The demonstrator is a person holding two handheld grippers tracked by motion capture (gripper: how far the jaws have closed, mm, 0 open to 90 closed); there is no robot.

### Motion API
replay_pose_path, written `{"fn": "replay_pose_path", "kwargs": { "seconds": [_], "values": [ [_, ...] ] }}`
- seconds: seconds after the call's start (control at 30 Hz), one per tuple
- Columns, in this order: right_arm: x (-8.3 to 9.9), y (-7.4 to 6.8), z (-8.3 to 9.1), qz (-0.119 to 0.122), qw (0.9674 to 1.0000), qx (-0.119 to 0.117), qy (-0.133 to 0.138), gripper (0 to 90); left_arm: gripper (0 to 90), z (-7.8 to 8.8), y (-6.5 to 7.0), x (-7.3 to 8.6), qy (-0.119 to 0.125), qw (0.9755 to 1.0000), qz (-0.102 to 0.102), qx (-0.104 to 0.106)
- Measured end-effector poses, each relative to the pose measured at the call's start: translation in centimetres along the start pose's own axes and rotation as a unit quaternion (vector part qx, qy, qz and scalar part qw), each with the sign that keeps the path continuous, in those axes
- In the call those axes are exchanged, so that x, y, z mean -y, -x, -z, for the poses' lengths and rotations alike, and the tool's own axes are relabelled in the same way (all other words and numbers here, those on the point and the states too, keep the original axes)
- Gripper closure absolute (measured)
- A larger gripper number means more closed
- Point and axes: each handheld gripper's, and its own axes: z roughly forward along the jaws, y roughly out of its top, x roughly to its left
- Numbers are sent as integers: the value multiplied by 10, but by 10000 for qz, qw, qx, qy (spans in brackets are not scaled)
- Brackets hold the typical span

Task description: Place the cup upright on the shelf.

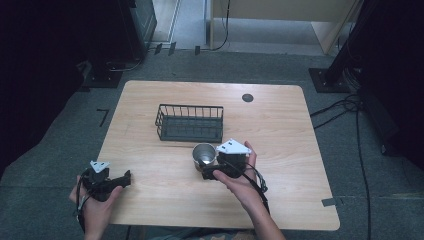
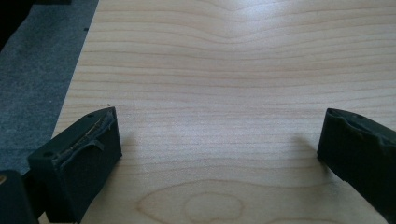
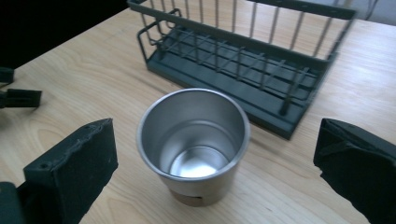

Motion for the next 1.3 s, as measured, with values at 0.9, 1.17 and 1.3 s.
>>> {"fn": "replay_pose_path", "kwargs": {
  "seconds": [0.9, 1.17, 1.3],
  "values": [
    [19, -8, -66, -238, 9981, 265, -493, 34, 0, 0, 0, 0, 0, 10000, 8, 0],
    [25, -10, -73, -175, 9979, 427, -458, 163, 0, 0, 0, 0, 0, 10000, 7, 1],
    [24, -11, -72, -157, 9976, 472, -473, 170, 0, 0, 0, 0, 1, 10000, 8, 0]
  ]
}}
